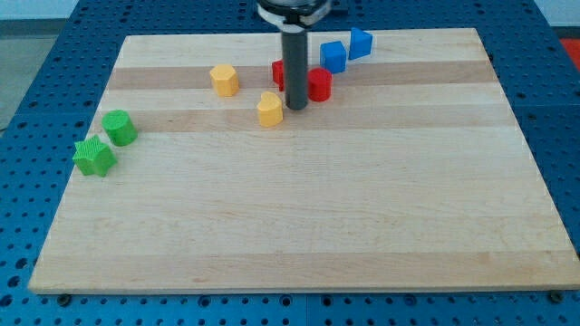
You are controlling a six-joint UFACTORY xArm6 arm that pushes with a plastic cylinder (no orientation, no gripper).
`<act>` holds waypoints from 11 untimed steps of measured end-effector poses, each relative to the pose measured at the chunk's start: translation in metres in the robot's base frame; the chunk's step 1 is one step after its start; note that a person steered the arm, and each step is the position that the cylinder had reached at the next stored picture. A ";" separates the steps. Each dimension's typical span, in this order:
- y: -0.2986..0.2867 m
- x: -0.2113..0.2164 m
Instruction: Point your arm towards top right
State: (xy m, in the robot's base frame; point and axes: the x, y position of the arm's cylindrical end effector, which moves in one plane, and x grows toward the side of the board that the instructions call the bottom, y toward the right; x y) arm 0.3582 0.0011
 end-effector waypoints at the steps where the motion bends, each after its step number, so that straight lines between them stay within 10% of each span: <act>1: 0.023 0.000; 6: 0.230 -0.003; 11: 0.241 -0.016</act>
